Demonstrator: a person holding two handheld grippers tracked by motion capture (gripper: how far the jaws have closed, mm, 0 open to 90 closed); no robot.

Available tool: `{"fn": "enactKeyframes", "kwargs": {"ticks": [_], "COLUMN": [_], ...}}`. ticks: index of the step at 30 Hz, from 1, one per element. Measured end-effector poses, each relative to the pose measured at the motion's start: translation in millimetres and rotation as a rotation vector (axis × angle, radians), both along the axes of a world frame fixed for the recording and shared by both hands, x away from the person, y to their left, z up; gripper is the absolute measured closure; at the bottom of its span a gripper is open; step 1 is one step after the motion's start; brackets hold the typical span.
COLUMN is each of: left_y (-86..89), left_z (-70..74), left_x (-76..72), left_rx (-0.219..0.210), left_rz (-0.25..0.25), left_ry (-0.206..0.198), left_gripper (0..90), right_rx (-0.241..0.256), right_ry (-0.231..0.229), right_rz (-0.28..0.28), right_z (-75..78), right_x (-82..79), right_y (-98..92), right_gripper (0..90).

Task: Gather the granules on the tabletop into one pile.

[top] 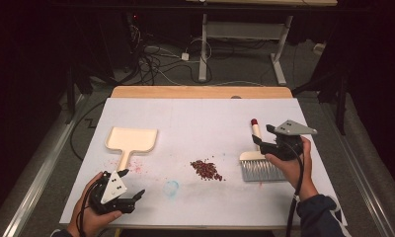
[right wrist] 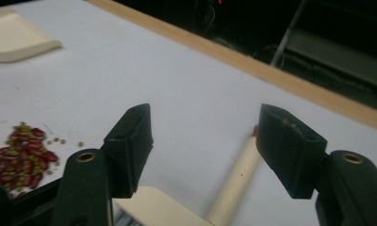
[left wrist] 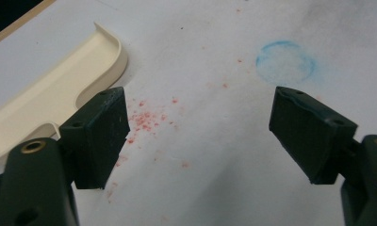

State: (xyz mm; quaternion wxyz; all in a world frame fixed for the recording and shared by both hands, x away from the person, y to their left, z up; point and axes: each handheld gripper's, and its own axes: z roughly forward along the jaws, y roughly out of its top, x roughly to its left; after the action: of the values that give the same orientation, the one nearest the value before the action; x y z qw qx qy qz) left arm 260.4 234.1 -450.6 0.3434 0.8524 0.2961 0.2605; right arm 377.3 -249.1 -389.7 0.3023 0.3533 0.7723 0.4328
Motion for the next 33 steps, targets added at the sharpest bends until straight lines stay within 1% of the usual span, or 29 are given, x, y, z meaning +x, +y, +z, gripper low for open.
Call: {"fn": "enactKeyframes", "kwargs": {"ticks": [2,4,6,9,11,13,14,16,17,18,19,21,22,24,26,29,33], "left_y": [0.7,1.1,1.3,2.0,2.4,2.6,2.4,1.6,1.1,0.7,0.0,-0.4,-0.2,0.8,1.5,1.4,0.6], "left_z": [0.9,1.4,2.3,4.6,5.2,5.1,4.8,3.9,4.0,4.6,5.4,6.0,5.1,4.0,4.0,4.2,4.0], "left_x": [0.0,0.0,-0.3,-0.5,0.2,0.7,0.8,0.2,-0.7,-1.4,-2.0,-2.7,-3.0,-3.3,-3.6,-4.1,-2.9], "left_rx": [-0.008,-0.011,-0.013,-0.030,-0.042,-0.040,-0.039,-0.040,-0.040,-0.035,-0.037,-0.045,-0.047,-0.034,-0.049,-0.045,-0.041], "left_rz": [0.004,0.006,0.009,0.017,0.020,0.020,0.021,0.026,0.027,0.024,0.024,0.026,0.025,0.026,0.027,0.023,0.024], "left_ry": [-0.005,-0.011,-0.018,-0.036,-0.044,-0.046,-0.047,-0.052,-0.054,-0.059,-0.064,-0.072,-0.070,-0.065,-0.064,-0.069,-0.064], "left_gripper": [19.1,19.1,18.8,18.1,17.7,16.9,16.7,16.7,16.7,16.6,16.6,16.6,16.6,16.6,16.6,16.6,16.6], "right_rx": [0.011,0.026,0.036,0.034,0.036,0.034,0.022,-0.038,-0.070,-0.084,-0.085,-0.069,-0.065,-0.042,-0.042,-0.033,-0.036], "right_ry": [-0.052,-0.083,-0.117,-0.136,-0.137,-0.135,-0.126,-0.125,-0.128,-0.132,-0.130,-0.130,-0.136,-0.151,-0.163,-0.170,-0.180], "right_rz": [0.013,0.028,0.025,0.023,0.033,0.042,0.051,0.054,0.051,0.052,0.056,0.063,0.059,0.058,0.056,0.048,0.055], "right_z": [4.0,5.1,2.8,-6.7,-16.8,-28.2,-34.0,-43.2,-46.2,-48.4,-49.4,-48.7,-47.3,-44.4,-42.5,-40.6,-39.8], "right_x": [-14.9,-28.2,-41.8,-59.6,-71.0,-80.8,-85.1,-91.9,-94.3,-95.7,-96.4,-96.1,-96.0,-97.2,-98.6,-99.9,-100.7], "right_y": [-0.5,-2.0,-3.4,-5.4,-6.5,-6.0,-4.9,-0.8,1.0,2.1,2.8,3.3,3.7,3.5,3.4,4.0,4.7], "right_gripper": [32.5,31.1,28.2,24.7,23.1,21.7,21.1,19.8,19.0,18.7,18.7,18.7,18.7,18.8,18.8,18.8,18.8]}}
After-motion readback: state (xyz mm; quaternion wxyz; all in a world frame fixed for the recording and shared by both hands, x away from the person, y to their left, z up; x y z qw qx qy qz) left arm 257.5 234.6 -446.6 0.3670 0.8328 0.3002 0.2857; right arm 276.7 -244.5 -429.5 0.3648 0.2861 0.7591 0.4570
